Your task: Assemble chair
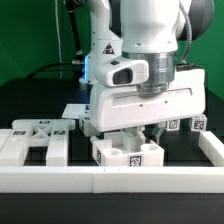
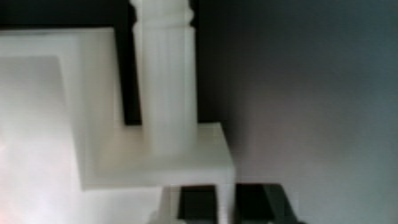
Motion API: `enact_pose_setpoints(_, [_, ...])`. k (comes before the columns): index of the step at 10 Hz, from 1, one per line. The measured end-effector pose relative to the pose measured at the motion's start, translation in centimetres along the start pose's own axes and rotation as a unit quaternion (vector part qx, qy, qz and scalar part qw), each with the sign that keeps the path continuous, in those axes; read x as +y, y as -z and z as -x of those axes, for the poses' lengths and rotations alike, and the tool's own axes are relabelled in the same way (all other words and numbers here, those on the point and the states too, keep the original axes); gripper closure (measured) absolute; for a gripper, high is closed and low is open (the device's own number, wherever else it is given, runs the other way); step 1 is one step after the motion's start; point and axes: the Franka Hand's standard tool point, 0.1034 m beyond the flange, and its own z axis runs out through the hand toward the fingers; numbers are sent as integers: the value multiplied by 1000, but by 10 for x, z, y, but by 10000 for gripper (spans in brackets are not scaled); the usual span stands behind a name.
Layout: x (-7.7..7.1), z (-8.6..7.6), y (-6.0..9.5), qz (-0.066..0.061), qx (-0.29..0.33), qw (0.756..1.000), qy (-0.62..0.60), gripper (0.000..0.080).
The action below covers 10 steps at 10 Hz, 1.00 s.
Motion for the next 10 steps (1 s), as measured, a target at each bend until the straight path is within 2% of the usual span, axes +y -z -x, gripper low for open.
enact_pose_setpoints(2, [-17, -24, -1, -1, 9, 1000, -23, 765])
enact_pose_setpoints(4, [-27, -39, 0, -2, 16, 999, -35, 765])
enact_pose_setpoints(7, [-46, -54, -2, -5, 16, 998, -66, 765])
enact_pose_setpoints(10, [-56, -65, -3, -8, 7, 995, -100, 765])
